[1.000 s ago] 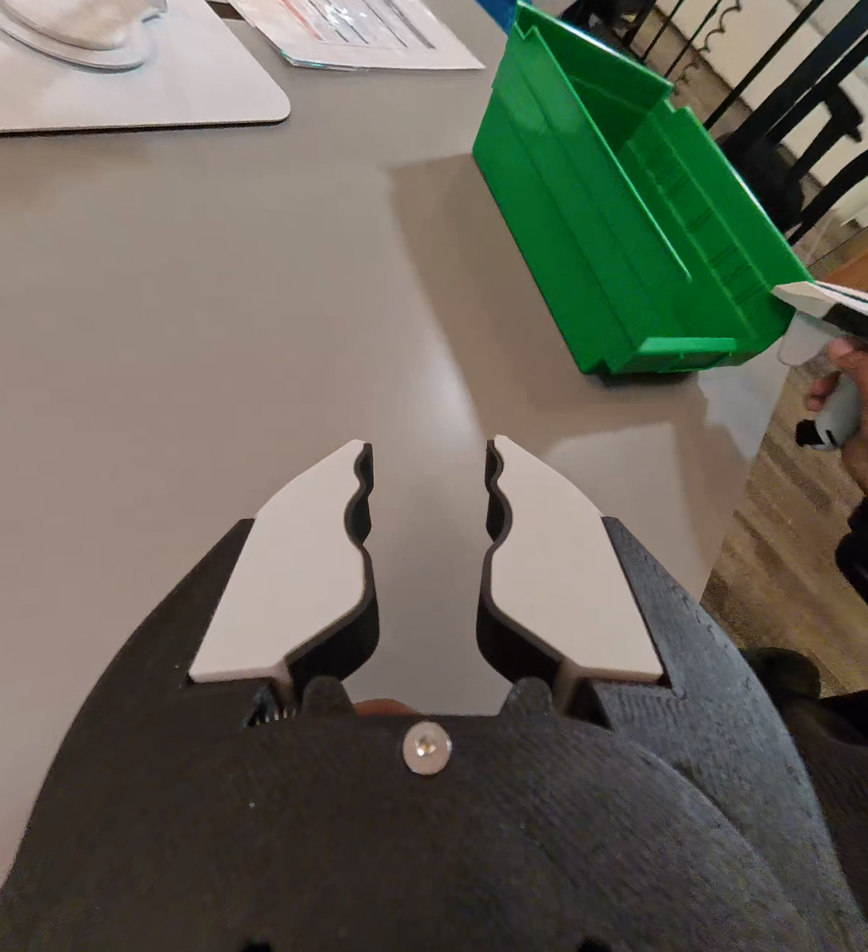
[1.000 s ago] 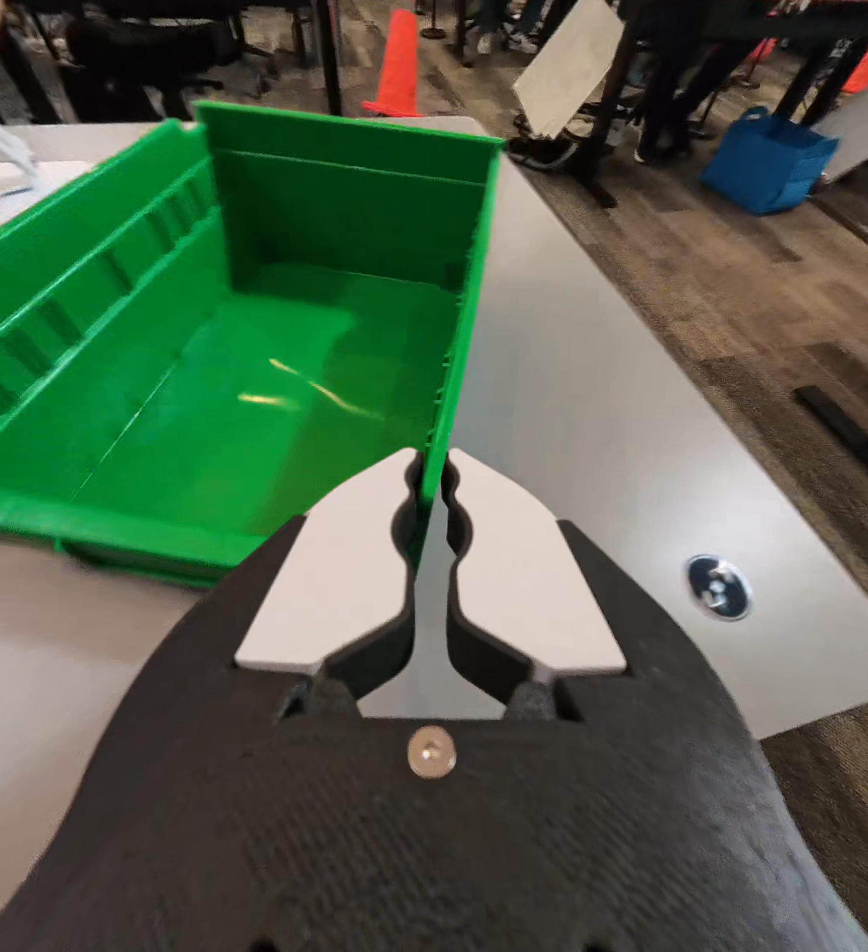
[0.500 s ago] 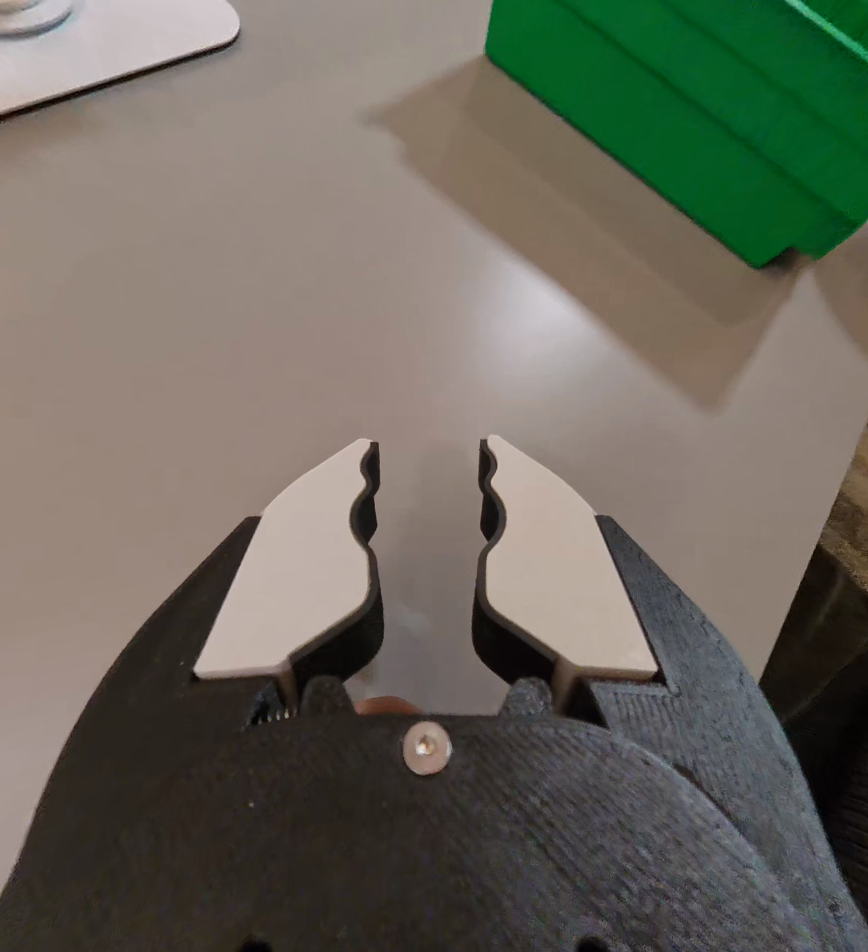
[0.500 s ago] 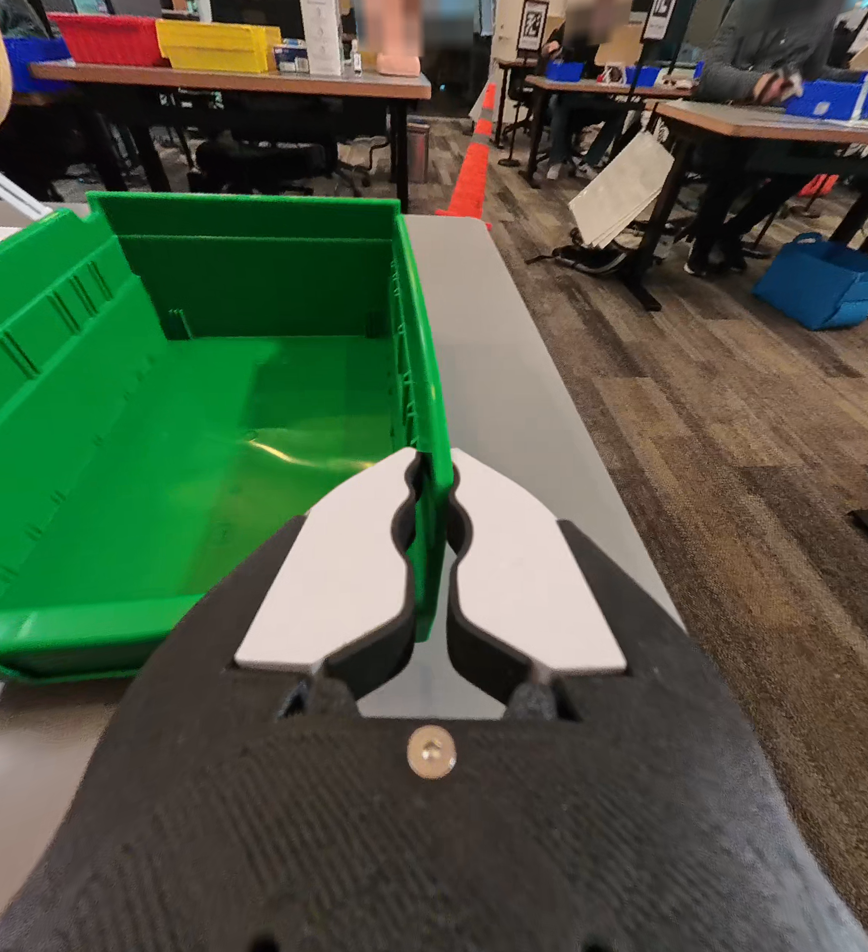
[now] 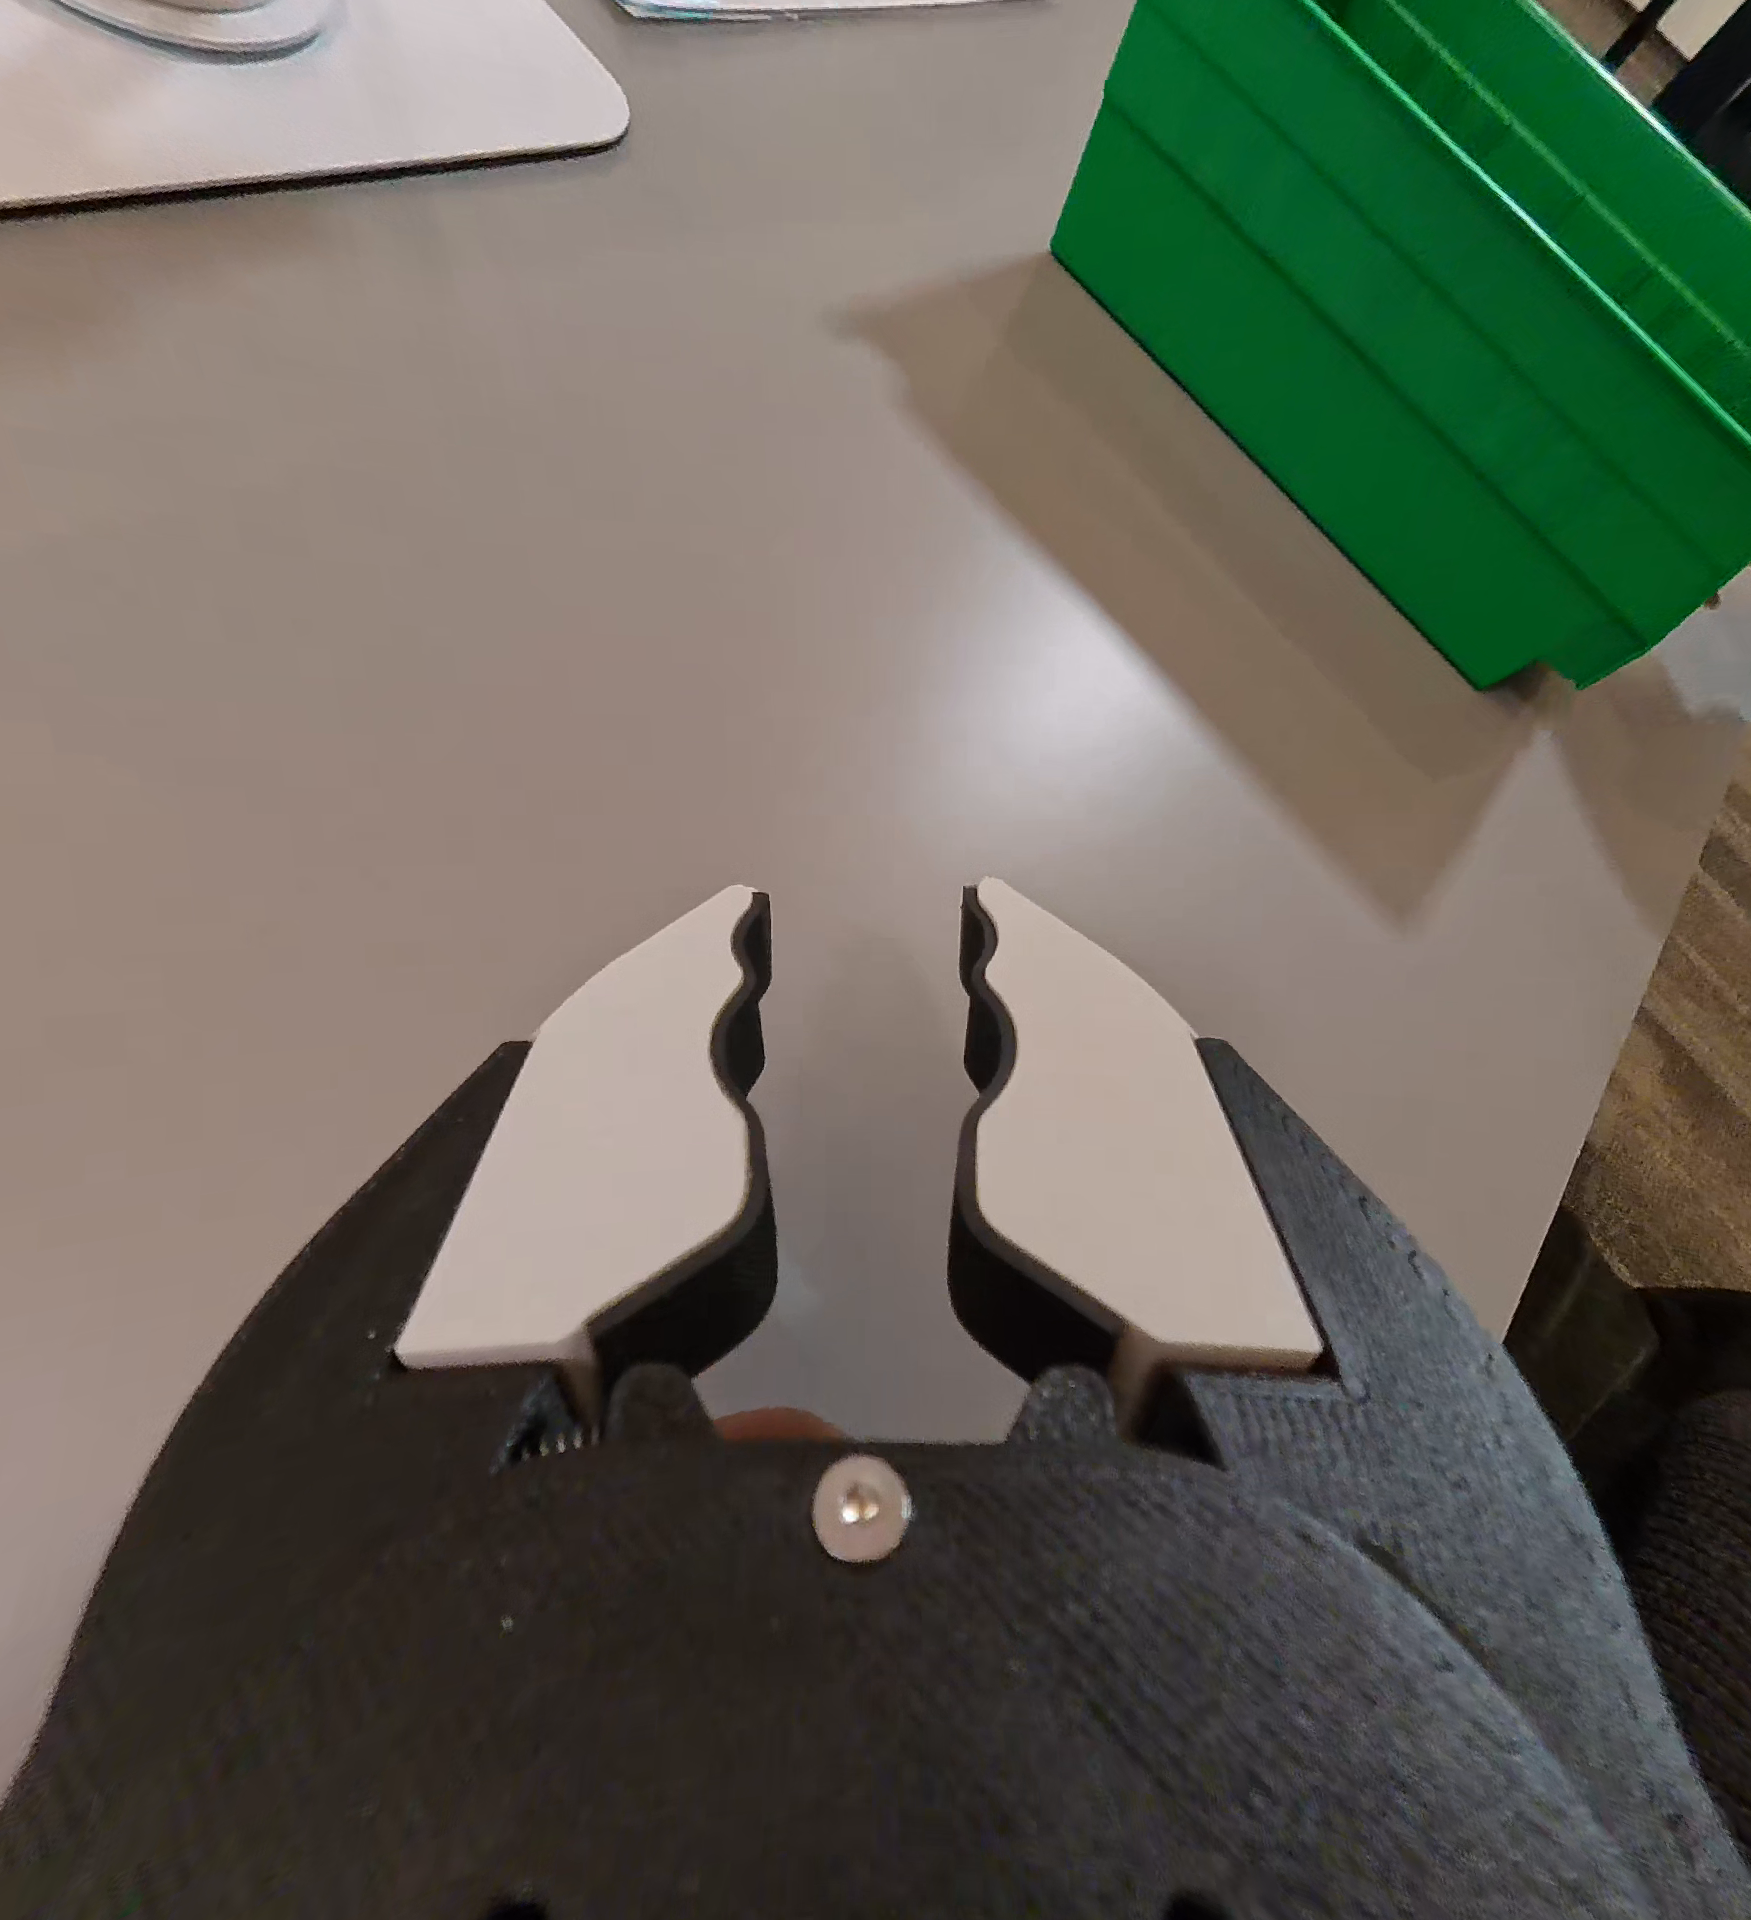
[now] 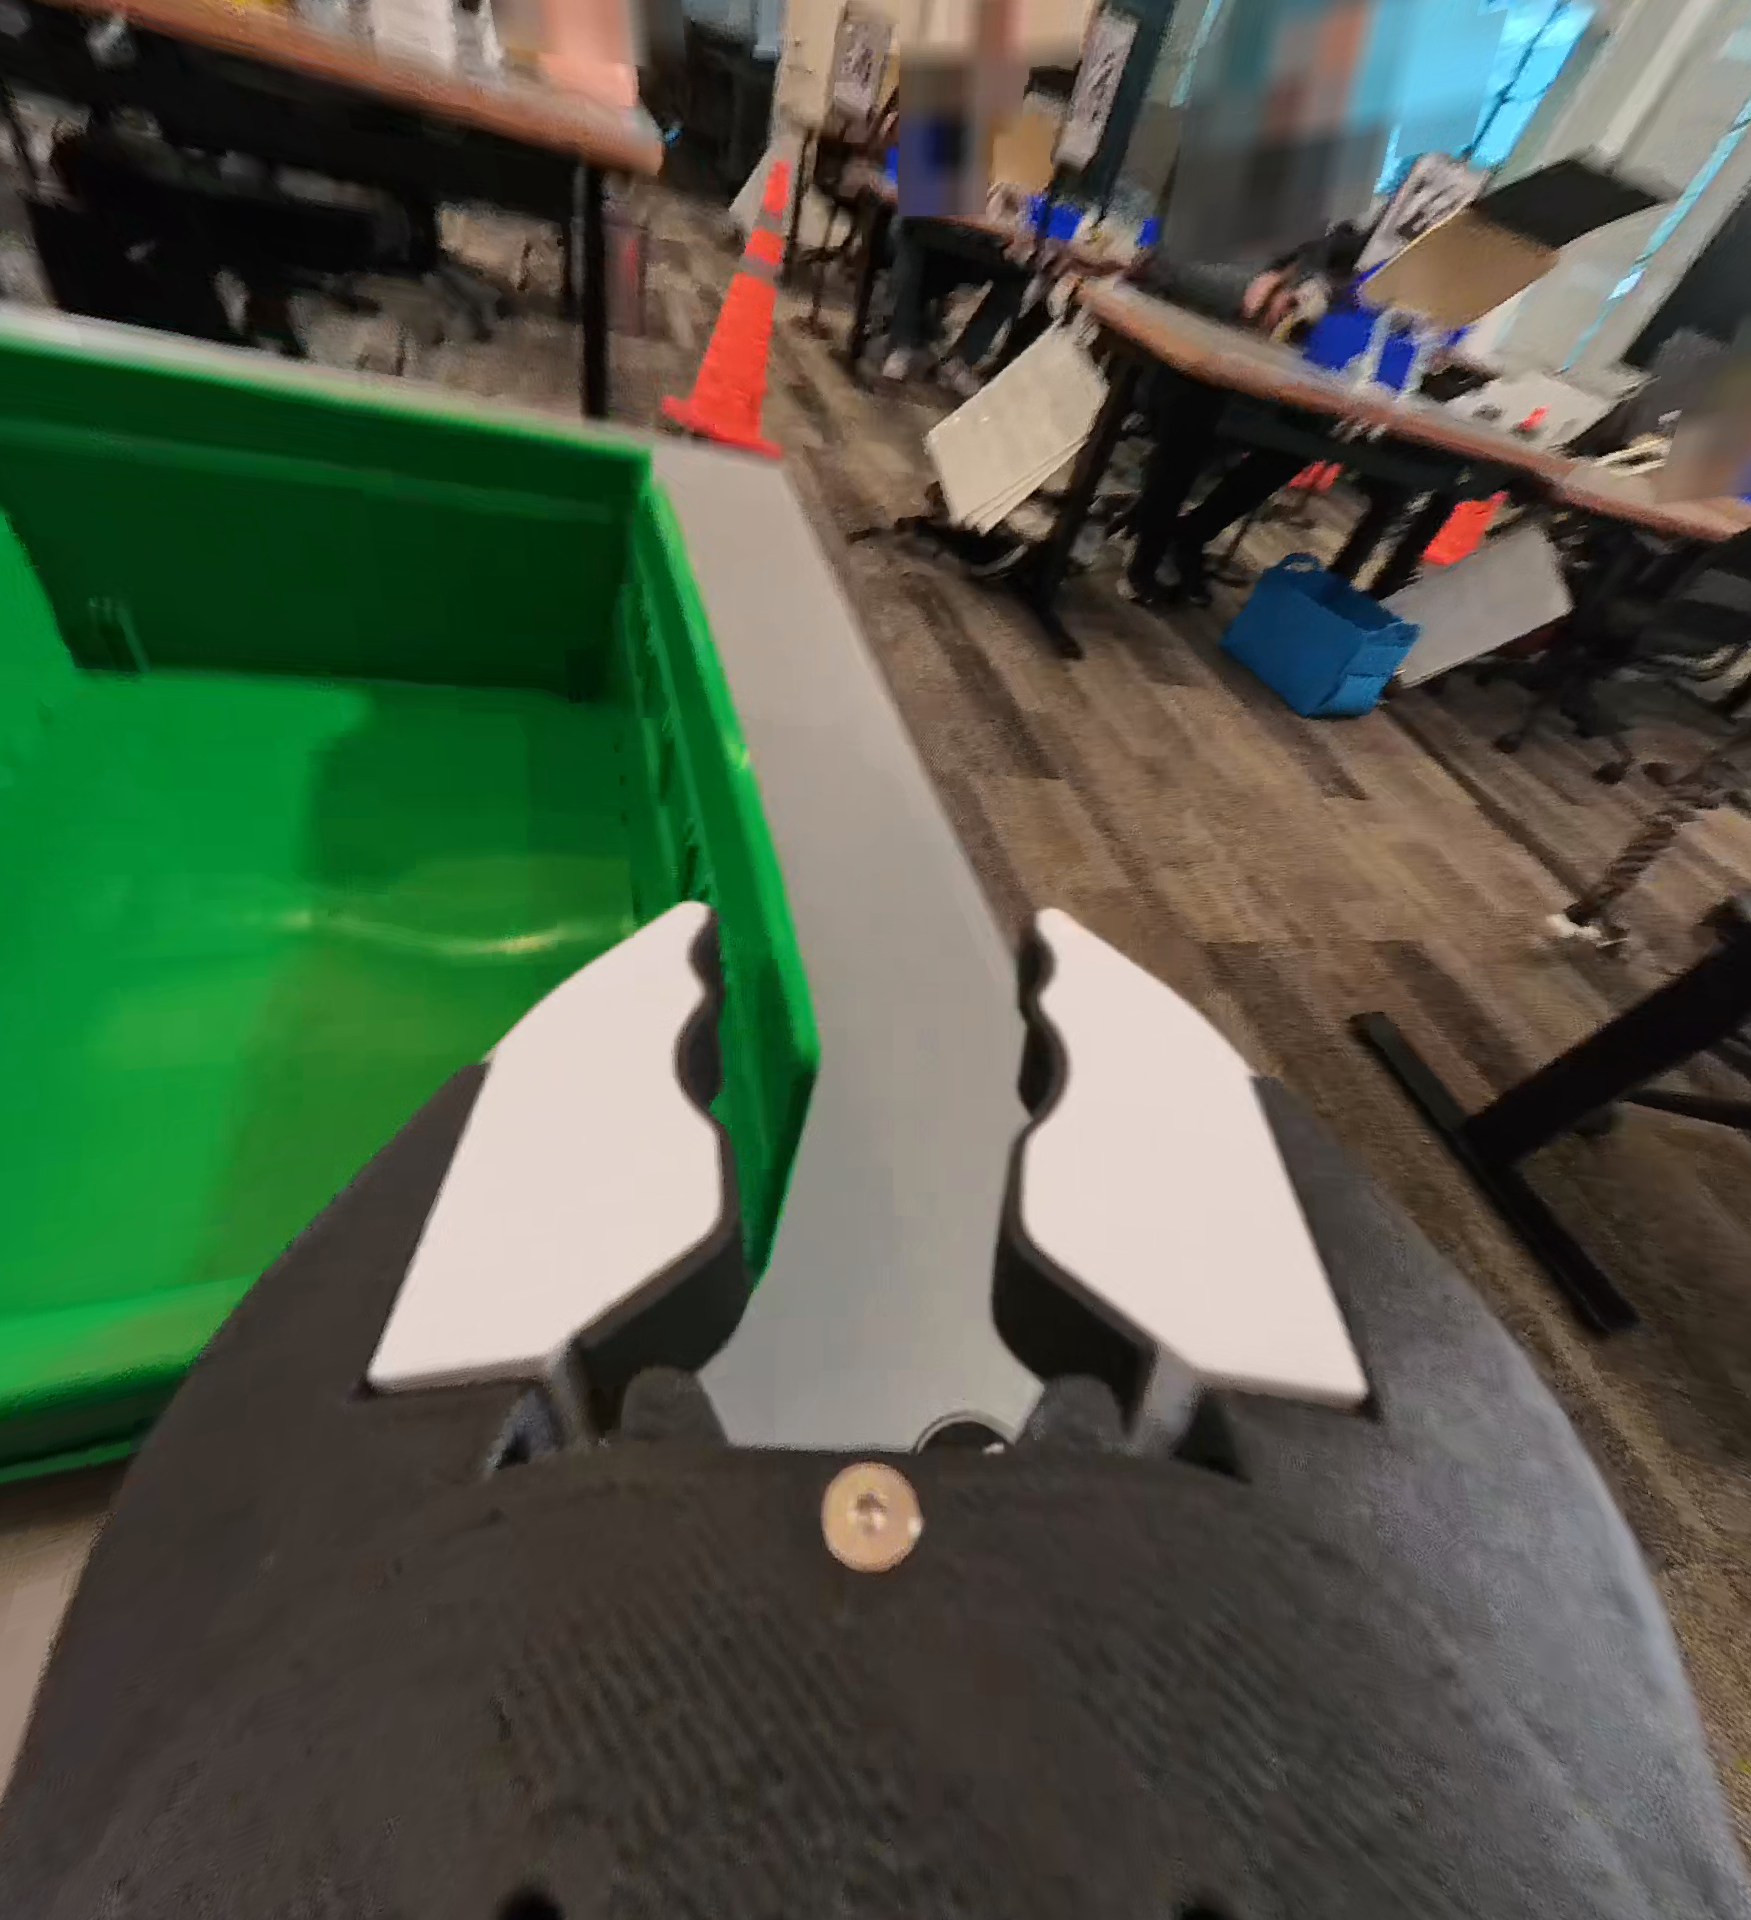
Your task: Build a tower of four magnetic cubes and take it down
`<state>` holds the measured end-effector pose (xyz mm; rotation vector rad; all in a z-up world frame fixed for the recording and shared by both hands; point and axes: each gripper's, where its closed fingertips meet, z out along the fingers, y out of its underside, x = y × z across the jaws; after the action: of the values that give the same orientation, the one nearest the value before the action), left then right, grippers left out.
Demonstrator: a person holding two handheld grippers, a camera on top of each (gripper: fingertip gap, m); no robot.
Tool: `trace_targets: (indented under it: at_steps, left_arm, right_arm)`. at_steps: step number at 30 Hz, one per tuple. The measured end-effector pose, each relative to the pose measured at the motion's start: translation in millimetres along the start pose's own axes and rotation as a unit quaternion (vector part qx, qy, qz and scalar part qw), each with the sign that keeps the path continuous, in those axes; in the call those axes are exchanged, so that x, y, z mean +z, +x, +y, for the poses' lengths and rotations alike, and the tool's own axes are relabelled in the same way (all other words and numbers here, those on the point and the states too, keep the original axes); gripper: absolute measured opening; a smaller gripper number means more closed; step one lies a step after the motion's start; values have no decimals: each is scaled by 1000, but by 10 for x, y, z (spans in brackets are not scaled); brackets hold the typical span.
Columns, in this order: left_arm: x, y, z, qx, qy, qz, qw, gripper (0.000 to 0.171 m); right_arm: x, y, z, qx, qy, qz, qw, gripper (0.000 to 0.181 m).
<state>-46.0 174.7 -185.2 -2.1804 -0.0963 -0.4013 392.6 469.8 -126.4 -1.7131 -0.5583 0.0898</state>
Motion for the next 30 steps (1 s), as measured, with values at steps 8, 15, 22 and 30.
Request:
trace_targets:
  at_steps: [8, 15, 22, 30]
  left_arm:
    - [-24, -41, -162, 23, 54, -31, 998, 38]
    - [-228, -43, -349, 53, 118, -76, 989, 40]
    - [-200, -8, -306, 56, 116, -69, 989, 45]
    - [-250, -120, -153, 52, 95, -82, 991, 49]
  right_arm:
    - [-705, -925, -1429, 34, 218, -87, 972, 86]
    - [-891, -2845, -1390, 41, 194, -258, 946, 42]
    - [-1250, -3569, -1383, 12, 208, -334, 919, 1]
    - [-1268, -3364, -1614, 52, 268, -309, 911, 0]
